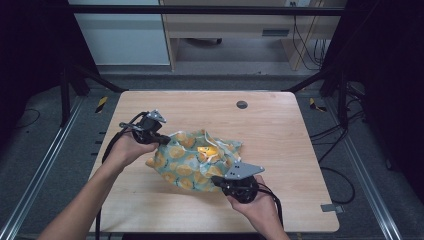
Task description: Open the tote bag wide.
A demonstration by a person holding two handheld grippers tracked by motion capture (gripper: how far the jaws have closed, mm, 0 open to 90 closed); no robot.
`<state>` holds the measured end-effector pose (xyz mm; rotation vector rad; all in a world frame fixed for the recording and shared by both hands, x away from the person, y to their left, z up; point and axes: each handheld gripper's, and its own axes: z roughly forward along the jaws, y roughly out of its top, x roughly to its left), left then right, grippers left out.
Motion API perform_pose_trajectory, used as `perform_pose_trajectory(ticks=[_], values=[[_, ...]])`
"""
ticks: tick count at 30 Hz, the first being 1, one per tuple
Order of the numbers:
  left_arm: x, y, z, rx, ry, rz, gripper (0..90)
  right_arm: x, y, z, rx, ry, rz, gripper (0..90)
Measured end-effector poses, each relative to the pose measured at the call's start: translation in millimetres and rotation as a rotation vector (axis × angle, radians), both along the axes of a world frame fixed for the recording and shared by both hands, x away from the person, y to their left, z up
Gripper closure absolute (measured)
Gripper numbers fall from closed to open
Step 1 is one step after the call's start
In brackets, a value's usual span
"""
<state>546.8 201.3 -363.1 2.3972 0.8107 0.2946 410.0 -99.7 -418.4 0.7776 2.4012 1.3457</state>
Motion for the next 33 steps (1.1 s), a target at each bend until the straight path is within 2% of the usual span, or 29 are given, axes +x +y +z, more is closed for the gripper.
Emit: perform_pose_trajectory(ticks=[5, 8, 15, 18, 22, 24, 29, 33], values=[[-17.7, 10.9, 14.6, -0.042, -0.045, -0.013, 90.0, -3.7, -2.2, 3.9, -0.008, -0.015, -0.010, 89.8], [-31.8, 18.8, 20.3, -0.090, -0.061, -0.020, 90.0, -6.5, -3.8, 3.0, -0.010, -0.023, -0.016, 89.7], [-67.9, 29.5, 20.6, -0.148, -0.097, -0.086, 90.0, -13.4, -4.9, -4.6, -0.034, -0.011, -0.022, 89.7], [-77.4, 31.9, 16.0, -0.144, -0.089, -0.107, 90.0, -14.8, -5.4, -6.6, -0.040, -0.004, -0.023, 89.6], [-86.4, 32.8, 1.6, -0.093, -0.065, -0.135, 90.0, -14.5, -6.4, -12.4, -0.052, 0.016, -0.028, 89.3], [-87.5, 33.5, -7.1, -0.066, -0.050, -0.139, 90.0, -14.1, -6.7, -15.2, -0.058, 0.029, -0.032, 89.3], [-86.3, 35.7, -27.1, -0.042, -0.003, -0.134, 90.0, -12.3, -7.0, -19.9, -0.057, 0.044, -0.033, 89.4], [-86.0, 36.7, -36.7, -0.026, 0.014, -0.128, 90.0, -11.0, -6.1, -21.4, -0.064, 0.053, -0.029, 89.4]])
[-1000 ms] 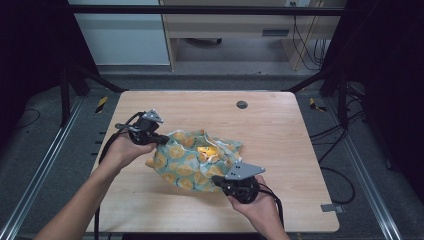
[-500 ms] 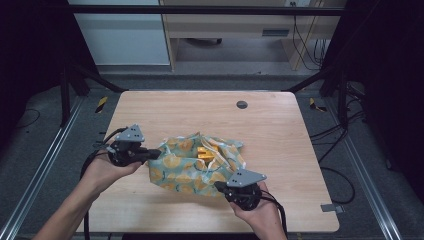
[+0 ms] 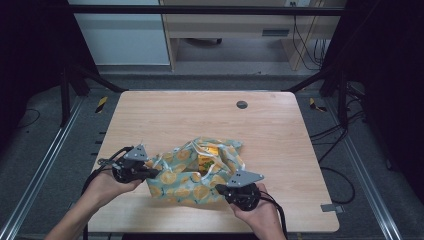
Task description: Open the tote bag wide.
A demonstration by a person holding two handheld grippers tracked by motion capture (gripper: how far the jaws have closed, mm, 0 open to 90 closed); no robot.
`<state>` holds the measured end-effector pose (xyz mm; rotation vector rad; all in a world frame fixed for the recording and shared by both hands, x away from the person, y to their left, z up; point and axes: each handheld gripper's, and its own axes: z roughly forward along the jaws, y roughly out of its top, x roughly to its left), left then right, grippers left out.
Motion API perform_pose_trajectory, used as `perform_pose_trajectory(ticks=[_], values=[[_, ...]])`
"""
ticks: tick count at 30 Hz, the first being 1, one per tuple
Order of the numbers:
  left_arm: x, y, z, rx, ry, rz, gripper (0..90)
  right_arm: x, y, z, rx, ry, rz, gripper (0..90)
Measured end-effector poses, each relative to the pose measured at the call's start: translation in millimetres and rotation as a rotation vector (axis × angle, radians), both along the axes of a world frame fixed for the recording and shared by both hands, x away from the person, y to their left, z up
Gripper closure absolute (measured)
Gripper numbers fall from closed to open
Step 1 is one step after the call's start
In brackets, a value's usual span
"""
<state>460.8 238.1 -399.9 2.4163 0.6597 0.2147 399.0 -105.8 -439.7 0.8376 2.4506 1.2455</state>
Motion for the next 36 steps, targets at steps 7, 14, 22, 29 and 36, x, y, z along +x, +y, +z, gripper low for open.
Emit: perform_pose_trajectory(ticks=[7, 14, 22, 29, 36], values=[[-4.4, 2.3, -12.1, 0.036, 0.009, 0.001, 90.0, -0.9, 1.8, -3.2, -0.016, 0.012, 0.008, 89.3], [-8.9, 7.5, -32.1, 0.052, 0.032, 0.015, 90.0, -1.7, 6.8, -10.3, -0.034, 0.038, 0.021, 88.8], [-8.6, 13.2, -43.8, 0.074, 0.053, 0.027, 90.0, -0.4, 16.0, -10.9, -0.041, 0.044, 0.040, 87.5], [-9.4, 19.0, -47.9, 0.067, 0.062, 0.044, 90.0, 0.6, 16.4, -16.8, -0.069, 0.071, 0.040, 86.2], [-10.6, 18.1, -44.7, 0.068, 0.042, 0.043, 90.0, -3.6, 11.3, -0.9, -0.049, 0.043, 0.027, 74.1]])
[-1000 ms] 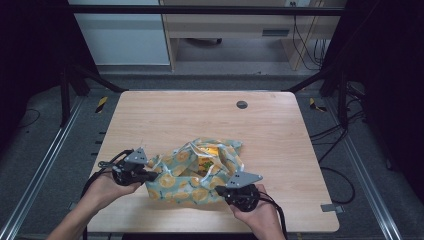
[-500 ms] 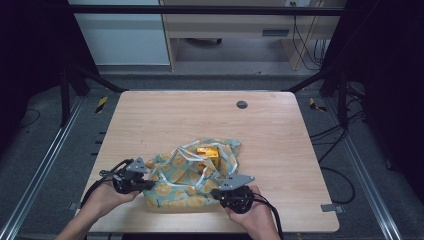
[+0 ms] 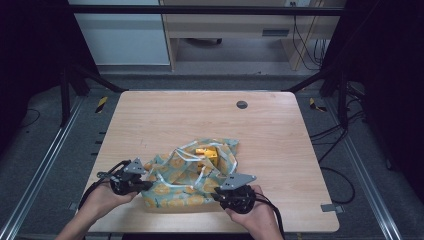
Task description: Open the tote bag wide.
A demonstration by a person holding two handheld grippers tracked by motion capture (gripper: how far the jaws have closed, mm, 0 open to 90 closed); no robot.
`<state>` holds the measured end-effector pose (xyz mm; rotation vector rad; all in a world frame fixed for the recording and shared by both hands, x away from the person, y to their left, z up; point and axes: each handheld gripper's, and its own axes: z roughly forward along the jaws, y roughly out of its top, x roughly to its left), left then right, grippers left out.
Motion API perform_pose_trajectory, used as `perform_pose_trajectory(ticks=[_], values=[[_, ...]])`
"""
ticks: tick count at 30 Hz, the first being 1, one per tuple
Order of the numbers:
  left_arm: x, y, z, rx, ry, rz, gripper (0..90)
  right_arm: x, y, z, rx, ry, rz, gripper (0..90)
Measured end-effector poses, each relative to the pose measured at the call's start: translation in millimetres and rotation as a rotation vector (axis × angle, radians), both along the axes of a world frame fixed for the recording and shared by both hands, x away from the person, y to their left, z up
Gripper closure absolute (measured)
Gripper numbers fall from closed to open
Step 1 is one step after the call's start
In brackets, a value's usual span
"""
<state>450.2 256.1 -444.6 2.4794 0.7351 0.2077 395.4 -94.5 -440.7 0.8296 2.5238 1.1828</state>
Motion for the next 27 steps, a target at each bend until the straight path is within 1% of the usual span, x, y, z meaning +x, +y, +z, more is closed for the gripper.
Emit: perform_pose_trajectory(ticks=[5, 8, 12, 15, 17, 19, 22, 23, 27], values=[[0.0, -1.0, 0.7, 0.003, -0.003, -0.003, 90.0, 0.2, -5.2, 20.5, 0.006, -0.032, -0.011, 68.3], [-0.2, -2.3, 1.1, 0.004, -0.011, -0.006, 90.0, 2.8, -7.7, 32.1, 0.009, -0.051, -0.018, 66.7], [1.3, -2.9, 2.4, 0.013, -0.016, -0.008, 90.0, 11.1, -11.3, 49.8, 0.019, -0.084, -0.039, 65.3], [2.2, -3.6, 2.9, 0.009, -0.019, -0.006, 90.0, 18.3, -14.4, 61.8, 0.035, -0.104, -0.059, 65.1], [2.8, -4.3, 3.8, 0.009, -0.020, -0.011, 90.0, 26.1, -16.9, 69.3, 0.032, -0.120, -0.077, 65.1], [2.9, -5.4, 5.2, 0.011, -0.028, -0.011, 90.0, 35.3, -18.7, 72.4, 0.023, -0.130, -0.096, 64.5], [2.5, -7.8, 9.0, 0.011, -0.039, -0.017, 90.0, 49.4, -20.1, 72.2, 0.008, -0.127, -0.131, 62.6], [2.2, -8.6, 9.8, 0.004, -0.039, -0.015, 90.0, 55.6, -19.9, 70.5, 0.001, -0.121, -0.143, 61.3], [1.9, -11.9, 14.3, 0.008, -0.045, -0.029, 90.0, 71.8, -16.0, 60.4, -0.030, -0.101, -0.157, 57.2]])
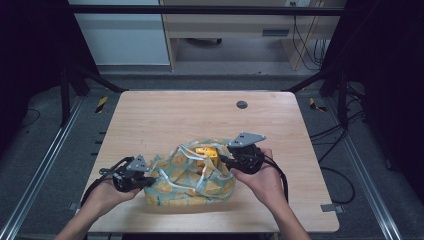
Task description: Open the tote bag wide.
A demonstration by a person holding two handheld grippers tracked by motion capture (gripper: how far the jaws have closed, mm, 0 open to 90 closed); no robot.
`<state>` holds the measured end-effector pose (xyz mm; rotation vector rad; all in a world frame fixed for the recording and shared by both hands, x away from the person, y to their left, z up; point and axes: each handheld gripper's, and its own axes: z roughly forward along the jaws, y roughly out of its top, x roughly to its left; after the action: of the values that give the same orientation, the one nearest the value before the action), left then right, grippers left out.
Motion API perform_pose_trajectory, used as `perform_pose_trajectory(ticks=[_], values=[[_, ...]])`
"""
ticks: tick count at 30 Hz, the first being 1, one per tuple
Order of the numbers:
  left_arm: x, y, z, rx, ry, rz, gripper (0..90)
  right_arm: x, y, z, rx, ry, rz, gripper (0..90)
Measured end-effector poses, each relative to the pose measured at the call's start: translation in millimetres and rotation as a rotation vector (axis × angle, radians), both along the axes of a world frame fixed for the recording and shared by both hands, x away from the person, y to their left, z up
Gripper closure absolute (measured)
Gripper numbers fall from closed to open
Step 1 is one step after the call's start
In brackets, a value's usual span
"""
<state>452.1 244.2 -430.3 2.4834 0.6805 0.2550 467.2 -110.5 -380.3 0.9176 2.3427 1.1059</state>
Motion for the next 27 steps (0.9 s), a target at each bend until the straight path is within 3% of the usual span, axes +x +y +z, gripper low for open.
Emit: perform_pose_trajectory(ticks=[7, 11, 14, 20, 27], values=[[-4.3, -6.7, -3.5, 0.004, 0.001, -0.028, 90.0, 20.6, 1.3, -19.0, -0.022, 0.048, -0.046, 57.8], [-5.7, -9.2, -7.9, 0.030, 0.008, -0.051, 90.0, 23.3, 0.2, -24.7, -0.023, 0.064, -0.026, 80.2], [-5.8, -9.4, -12.6, 0.041, 0.020, -0.055, 90.0, 24.4, -3.4, -27.8, -0.022, 0.070, -0.035, 87.8], [-6.3, -9.6, -18.0, 0.050, 0.027, -0.064, 90.0, 31.1, -11.0, -34.5, -0.015, 0.084, -0.057, 89.9], [-1.9, -11.7, -22.2, 0.084, 0.002, -0.043, 89.8, 40.4, -11.2, -42.3, -0.032, 0.107, -0.075, 90.0]])
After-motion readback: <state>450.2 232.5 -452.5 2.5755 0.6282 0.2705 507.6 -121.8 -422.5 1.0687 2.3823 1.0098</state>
